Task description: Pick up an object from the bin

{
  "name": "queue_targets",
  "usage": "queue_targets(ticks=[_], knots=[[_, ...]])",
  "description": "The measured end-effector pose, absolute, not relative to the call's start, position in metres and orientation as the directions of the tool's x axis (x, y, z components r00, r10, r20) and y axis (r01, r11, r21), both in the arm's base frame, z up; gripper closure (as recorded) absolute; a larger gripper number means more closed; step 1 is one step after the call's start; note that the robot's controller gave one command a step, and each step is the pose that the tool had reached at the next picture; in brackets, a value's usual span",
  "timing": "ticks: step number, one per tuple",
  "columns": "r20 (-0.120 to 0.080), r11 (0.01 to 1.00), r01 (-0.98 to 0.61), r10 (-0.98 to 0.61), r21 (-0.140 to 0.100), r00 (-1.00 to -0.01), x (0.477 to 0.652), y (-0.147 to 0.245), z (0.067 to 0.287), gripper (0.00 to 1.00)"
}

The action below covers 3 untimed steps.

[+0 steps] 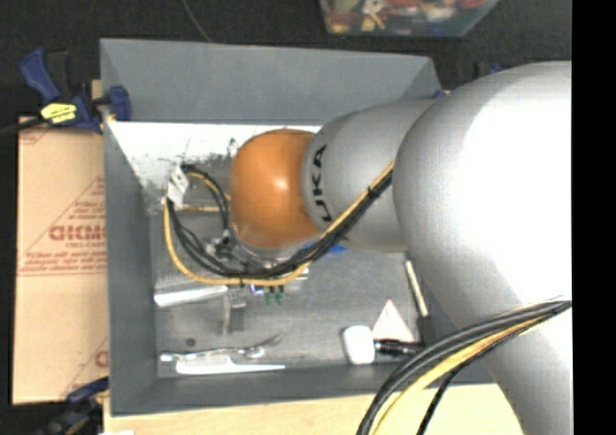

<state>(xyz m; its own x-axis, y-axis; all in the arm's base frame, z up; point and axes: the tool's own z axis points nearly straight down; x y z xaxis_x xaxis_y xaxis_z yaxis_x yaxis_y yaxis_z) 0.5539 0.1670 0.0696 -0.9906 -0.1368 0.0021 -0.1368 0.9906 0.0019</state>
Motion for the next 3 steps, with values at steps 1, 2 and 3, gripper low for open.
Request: queue_targets(ticks=[1, 2, 3], knots=[[-0.02, 0.991, -0.135, -0.135, 0.005, -0.991, 0.56, 0.181, 0.071, 0.0], [-0.009, 0.991, -0.135, -0.135, 0.003, -0.991, 0.557, 0.169, 0.071, 1.0], [-0.009, 0.991, -0.134, -0.134, 0.004, -0.991, 0.557, 0.169, 0.072, 1.0]])
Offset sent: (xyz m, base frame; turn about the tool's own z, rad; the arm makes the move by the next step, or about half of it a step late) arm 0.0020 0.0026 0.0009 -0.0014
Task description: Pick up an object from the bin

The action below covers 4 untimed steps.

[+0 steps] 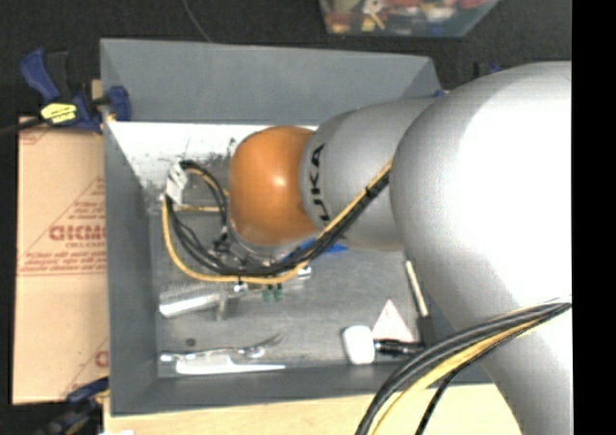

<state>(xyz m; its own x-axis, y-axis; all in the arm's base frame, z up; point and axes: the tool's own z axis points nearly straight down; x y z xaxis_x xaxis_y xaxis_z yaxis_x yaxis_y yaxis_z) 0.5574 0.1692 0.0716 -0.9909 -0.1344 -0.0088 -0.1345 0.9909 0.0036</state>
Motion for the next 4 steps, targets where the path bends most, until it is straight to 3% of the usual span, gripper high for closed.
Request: queue_targets(ticks=[4], knots=[[-0.01, 0.992, -0.128, -0.128, 0.004, -0.992, 0.558, 0.169, 0.179, 1.0]])
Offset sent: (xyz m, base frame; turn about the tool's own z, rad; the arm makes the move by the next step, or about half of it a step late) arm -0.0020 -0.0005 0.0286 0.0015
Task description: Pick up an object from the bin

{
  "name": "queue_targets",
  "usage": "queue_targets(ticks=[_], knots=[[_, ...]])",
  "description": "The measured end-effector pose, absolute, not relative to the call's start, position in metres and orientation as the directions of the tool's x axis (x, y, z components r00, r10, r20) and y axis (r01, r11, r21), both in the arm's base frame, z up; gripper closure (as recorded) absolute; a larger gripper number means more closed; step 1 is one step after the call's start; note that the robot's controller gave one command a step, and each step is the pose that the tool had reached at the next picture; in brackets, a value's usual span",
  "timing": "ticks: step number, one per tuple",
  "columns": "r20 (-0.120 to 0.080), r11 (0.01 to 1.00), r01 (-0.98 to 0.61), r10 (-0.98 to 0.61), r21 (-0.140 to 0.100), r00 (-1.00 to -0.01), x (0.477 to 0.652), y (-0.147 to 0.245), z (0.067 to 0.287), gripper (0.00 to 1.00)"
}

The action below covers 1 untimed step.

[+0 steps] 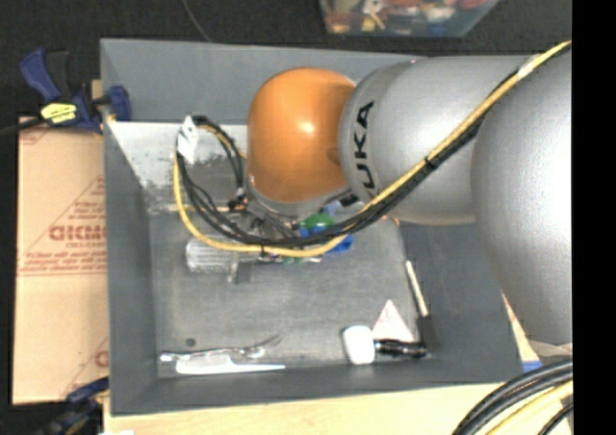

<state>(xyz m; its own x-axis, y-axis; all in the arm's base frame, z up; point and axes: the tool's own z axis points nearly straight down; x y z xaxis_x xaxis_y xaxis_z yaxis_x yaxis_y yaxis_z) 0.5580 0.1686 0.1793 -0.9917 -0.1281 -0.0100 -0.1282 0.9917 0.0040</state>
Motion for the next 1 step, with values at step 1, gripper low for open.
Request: queue_targets(ticks=[1], knots=[[-0.013, 0.992, -0.126, -0.126, 0.005, -0.992, 0.5589, 0.1688, 0.1877, 1.0]])
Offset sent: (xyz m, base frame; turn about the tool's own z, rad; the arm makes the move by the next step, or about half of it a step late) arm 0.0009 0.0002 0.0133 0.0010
